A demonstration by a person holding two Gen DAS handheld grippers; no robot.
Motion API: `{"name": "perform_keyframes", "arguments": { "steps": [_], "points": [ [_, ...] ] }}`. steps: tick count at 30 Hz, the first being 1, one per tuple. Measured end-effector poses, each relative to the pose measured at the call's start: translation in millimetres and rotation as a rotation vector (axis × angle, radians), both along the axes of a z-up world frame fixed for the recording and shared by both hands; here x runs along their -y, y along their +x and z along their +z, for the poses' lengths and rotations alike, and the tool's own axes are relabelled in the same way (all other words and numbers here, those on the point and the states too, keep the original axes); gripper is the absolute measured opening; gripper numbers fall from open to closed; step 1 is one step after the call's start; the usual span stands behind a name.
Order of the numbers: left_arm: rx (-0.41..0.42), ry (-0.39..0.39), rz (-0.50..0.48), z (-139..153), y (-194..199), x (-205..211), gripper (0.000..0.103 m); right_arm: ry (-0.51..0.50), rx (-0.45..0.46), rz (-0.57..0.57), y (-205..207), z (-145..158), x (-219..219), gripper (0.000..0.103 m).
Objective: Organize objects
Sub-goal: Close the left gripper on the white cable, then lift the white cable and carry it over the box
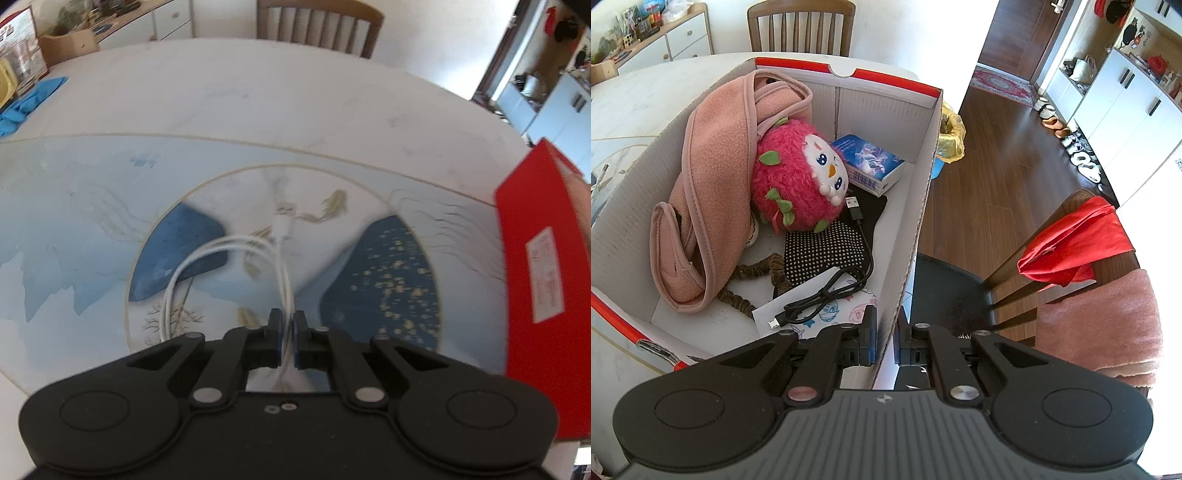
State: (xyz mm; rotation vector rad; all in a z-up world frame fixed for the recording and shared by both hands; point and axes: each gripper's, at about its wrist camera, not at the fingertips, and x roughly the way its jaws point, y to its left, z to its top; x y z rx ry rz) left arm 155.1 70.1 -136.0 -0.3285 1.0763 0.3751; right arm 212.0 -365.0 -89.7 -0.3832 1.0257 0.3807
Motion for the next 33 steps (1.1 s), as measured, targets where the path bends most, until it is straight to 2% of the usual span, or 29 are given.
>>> {"name": "perform_keyframes", "arguments": {
  "steps": [8, 20, 24, 27, 33],
  "points": [
    [0.076, -0.044, -0.055, 24, -5, 17, 0.002, 0.004, 0.006, -0.001, 0, 0, 0, 0.008],
    [0.26, -0.15, -0.164, 75, -13, 66, 0.002, 0.011, 0.013, -0.004, -2, 4, -1, 0.008],
    [0.298, -0.167, -0.231, 91, -8, 84, 0.002, 0.021, 0.017, -0.006, -3, 7, 1, 0.008],
    [0.322, -0.127, -0.307, 105, -4, 103, 0.002, 0.027, 0.021, -0.007, -4, 10, 2, 0.008],
    [0.362, -0.138, -0.439, 123, 10, 141, 0.002, 0.042, 0.028, -0.012, -6, 15, 5, 0.008]
  ]
}}
